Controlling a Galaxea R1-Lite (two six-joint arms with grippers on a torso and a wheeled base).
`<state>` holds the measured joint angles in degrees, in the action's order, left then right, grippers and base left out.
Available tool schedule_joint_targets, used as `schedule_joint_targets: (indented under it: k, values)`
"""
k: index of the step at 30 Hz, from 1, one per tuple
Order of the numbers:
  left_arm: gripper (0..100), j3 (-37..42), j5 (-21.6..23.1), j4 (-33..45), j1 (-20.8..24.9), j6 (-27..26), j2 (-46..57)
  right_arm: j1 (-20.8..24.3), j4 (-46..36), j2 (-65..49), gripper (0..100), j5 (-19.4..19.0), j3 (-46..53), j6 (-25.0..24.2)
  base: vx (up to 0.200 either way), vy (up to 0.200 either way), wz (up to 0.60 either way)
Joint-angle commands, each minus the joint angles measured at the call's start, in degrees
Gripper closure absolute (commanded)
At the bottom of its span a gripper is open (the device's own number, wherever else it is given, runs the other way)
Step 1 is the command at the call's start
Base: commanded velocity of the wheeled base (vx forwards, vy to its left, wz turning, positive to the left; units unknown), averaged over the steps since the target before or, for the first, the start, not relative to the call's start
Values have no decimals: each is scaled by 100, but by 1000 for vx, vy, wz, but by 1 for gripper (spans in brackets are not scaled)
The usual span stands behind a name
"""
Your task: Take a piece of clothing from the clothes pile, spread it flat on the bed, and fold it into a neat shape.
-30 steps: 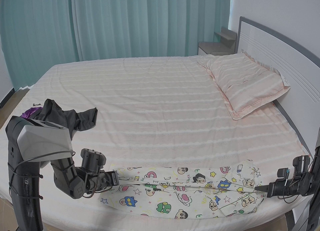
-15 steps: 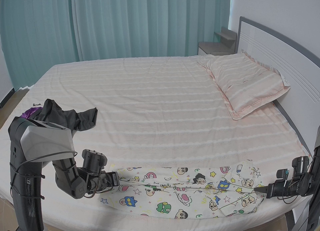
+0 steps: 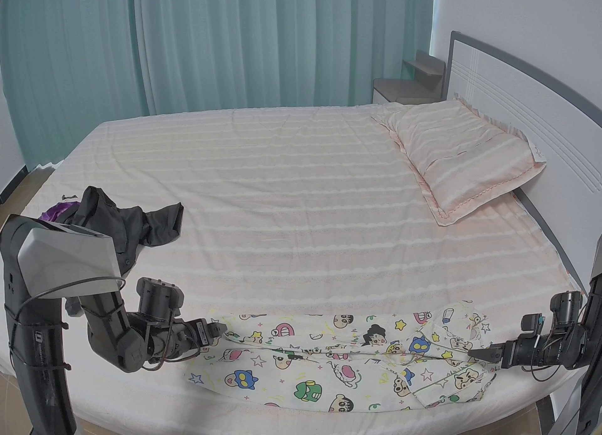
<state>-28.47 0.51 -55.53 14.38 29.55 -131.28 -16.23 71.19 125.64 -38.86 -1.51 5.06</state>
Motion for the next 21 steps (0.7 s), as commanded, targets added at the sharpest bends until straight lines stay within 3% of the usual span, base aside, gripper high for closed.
schedule_joint_targets:
  k: [1,6,8,11,17,21]
  values:
    - [0,148,300,-11,-463,482,709,-47,264,22,0,19,46,-269,0,0,0]
    - [0,96,907,-11,-630,1800,938,-30,474,84,0,107,2,-717,0,0,0]
    - [0,87,1417,-11,-621,2318,929,128,624,242,0,538,-16,-945,0,0,0]
    - [0,96,1724,-19,-612,2371,902,401,958,620,0,951,19,-1262,0,0,0]
    - [0,579,1715,-881,-577,2354,797,735,1881,1341,0,1505,116,-1842,0,0,0]
    - [0,746,1689,-1522,-516,2354,551,1034,1863,1367,0,1601,107,-2176,0,0,0]
